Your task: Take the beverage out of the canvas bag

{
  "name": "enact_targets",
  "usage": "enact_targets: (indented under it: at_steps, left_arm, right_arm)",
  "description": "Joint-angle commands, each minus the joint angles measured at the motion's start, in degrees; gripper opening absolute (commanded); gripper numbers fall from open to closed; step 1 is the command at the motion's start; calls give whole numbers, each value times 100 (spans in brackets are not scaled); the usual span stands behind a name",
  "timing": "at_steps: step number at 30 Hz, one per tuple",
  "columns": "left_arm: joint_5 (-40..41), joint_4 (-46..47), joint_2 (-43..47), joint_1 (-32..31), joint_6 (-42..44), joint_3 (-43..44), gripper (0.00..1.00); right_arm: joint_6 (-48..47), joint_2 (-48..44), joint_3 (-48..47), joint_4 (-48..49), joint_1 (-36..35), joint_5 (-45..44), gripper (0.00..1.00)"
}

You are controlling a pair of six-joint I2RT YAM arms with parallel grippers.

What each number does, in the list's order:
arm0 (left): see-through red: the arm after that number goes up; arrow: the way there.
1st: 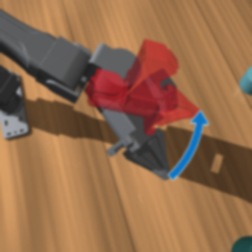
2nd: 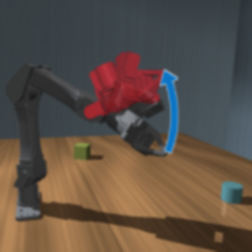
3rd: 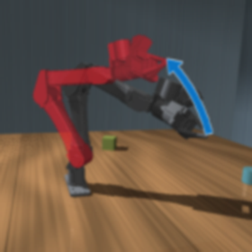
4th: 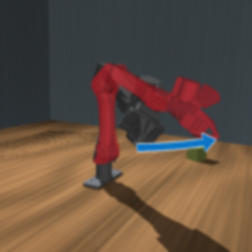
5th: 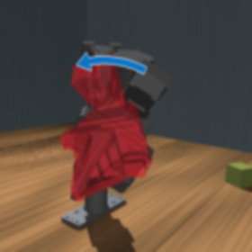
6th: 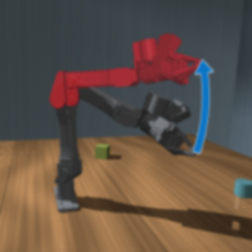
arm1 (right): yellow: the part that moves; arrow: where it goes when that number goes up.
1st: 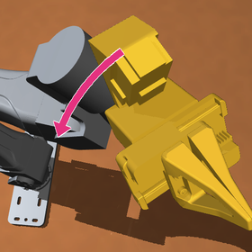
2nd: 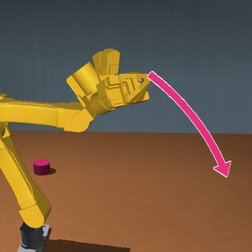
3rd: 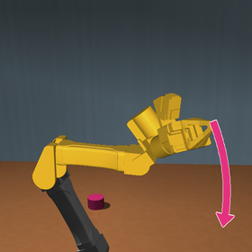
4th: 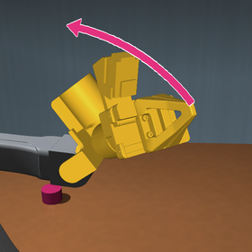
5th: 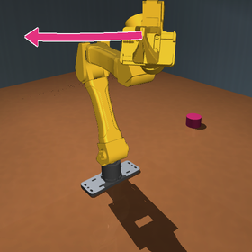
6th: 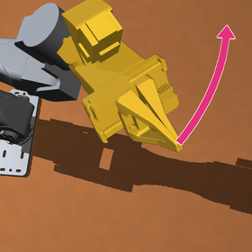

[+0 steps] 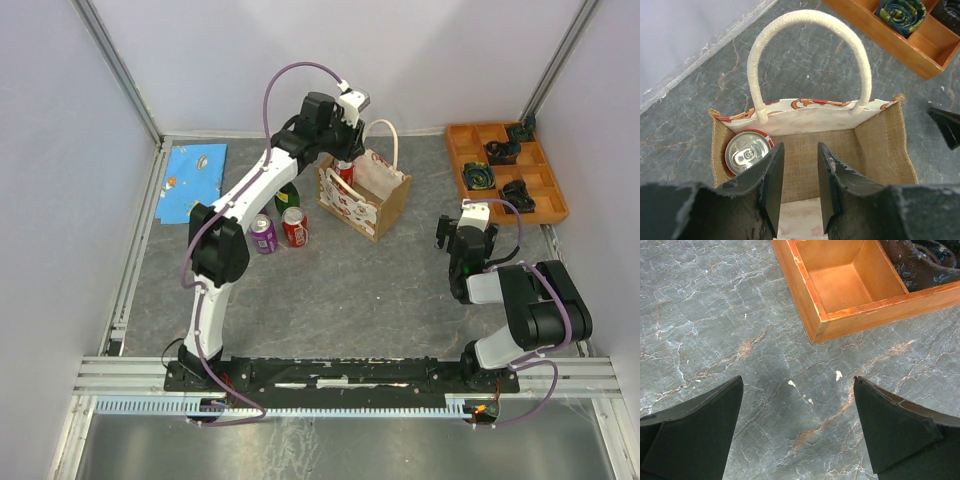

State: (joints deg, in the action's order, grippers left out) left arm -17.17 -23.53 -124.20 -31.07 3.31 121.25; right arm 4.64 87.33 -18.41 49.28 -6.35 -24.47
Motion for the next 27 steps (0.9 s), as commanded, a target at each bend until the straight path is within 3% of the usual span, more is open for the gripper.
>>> enact_targets:
  at_steps: [1, 15, 17, 20, 27]
  left_arm:
    - [-65, -121, -242, 21, 161, 478, 40]
    - [1040, -169, -733, 24, 19, 614, 53]
    - [1196, -168, -766, 24, -11, 626, 67]
    - [1394, -177, -820, 24, -33, 645, 99]
    - [1513, -217, -851, 23, -32, 643, 99]
  right_arm:
    - [-2, -46, -148, 280, 2, -13, 99]
    - [1, -42, -153, 275, 3, -14, 99]
    - [0, -38, -154, 280, 2, -9, 99]
    - [-4, -41, -150, 276, 2, -12, 99]
    - [-3, -41, -154, 275, 2, -9, 99]
